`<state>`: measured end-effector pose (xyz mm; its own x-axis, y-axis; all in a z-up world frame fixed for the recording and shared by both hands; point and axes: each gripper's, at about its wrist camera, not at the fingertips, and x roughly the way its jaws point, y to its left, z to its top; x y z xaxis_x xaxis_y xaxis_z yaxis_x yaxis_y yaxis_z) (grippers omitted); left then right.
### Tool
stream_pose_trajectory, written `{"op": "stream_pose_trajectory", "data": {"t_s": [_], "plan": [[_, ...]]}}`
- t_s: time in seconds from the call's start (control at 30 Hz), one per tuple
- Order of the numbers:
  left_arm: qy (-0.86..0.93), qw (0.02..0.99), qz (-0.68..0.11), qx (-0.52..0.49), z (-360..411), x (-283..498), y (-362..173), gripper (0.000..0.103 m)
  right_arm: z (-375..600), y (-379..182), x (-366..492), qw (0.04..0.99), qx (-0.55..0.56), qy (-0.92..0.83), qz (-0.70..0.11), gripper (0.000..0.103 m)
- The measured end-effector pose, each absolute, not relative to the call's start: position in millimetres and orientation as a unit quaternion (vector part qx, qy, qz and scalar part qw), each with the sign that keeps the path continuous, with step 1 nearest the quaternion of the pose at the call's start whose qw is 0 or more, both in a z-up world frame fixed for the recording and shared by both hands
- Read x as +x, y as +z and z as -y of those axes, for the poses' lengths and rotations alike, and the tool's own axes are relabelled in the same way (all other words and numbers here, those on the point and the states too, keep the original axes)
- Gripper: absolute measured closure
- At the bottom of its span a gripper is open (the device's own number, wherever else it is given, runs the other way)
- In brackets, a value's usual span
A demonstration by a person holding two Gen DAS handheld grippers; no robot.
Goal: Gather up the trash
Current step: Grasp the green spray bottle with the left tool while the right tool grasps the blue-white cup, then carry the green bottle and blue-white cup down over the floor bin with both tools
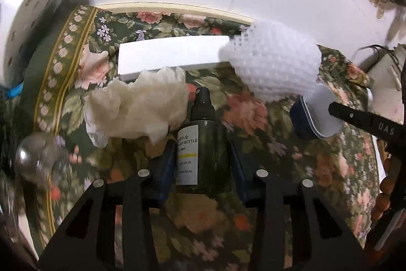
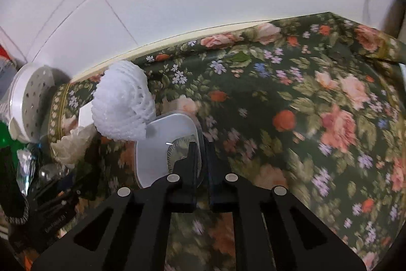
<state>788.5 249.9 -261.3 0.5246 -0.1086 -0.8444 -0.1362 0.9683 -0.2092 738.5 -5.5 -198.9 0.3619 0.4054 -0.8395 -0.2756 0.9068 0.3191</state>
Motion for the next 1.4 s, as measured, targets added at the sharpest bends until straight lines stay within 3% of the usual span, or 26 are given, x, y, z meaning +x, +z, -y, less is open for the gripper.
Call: {"op": "stream_pose_trajectory", "data": {"t_s": [0.9,1.4], "plan": [[0.062,0.928,-0.343,-0.13,-99.5,572.2,-108.0,0.062,147.8,-76.3,584.8,0.862,0.053,0.298,-0.406,0.097],[-0.02,0.936,-0.336,-0.1,-84.3,424.4,-99.5,0.062,152.6,-66.4,433.8,0.88,0.086,0.257,-0.39,0.097]]}}
